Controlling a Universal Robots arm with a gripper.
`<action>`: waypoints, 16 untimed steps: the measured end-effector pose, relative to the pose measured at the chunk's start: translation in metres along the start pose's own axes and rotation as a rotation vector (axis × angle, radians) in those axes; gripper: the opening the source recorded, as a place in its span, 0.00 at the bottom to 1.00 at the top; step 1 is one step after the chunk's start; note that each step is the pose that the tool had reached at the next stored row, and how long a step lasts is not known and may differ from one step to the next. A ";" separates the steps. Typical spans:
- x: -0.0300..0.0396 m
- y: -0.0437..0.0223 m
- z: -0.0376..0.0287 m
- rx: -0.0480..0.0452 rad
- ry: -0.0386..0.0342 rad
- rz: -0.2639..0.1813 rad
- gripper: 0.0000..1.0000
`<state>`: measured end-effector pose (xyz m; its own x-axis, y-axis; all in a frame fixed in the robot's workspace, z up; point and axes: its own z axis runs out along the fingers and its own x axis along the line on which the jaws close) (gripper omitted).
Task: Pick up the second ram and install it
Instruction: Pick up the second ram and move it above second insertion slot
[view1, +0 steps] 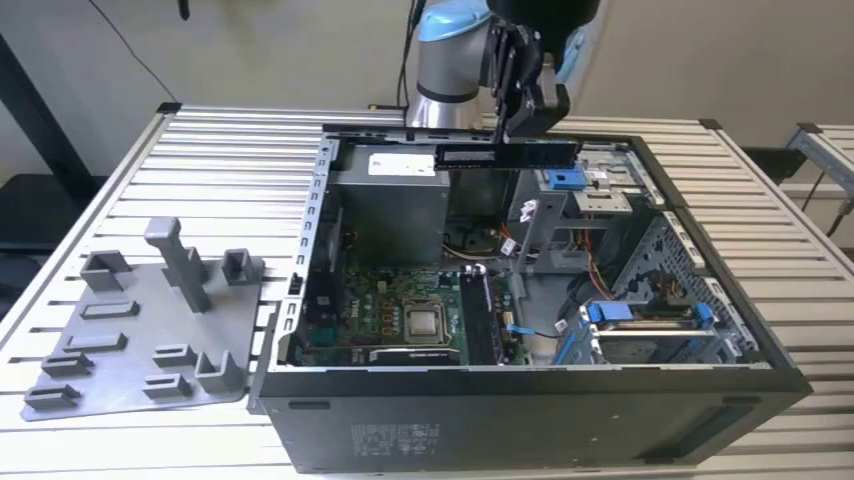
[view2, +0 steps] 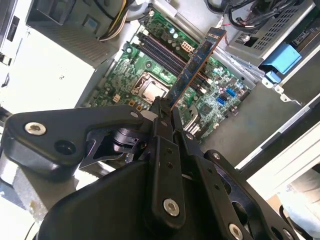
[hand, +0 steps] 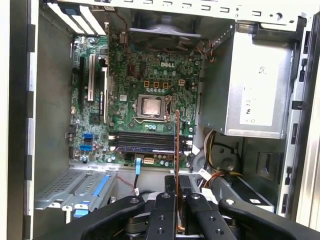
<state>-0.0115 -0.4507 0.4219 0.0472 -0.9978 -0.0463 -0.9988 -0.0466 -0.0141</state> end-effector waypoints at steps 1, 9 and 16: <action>-0.0001 0.0000 0.0000 0.0000 -0.0001 0.000 0.14; -0.0003 0.0000 0.0000 0.0000 -0.0001 0.000 0.14; -0.0027 -0.0003 0.0003 0.0018 0.0005 0.038 0.14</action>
<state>-0.0114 -0.4480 0.4217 0.0088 -0.9989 -0.0464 -0.9999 -0.0081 -0.0141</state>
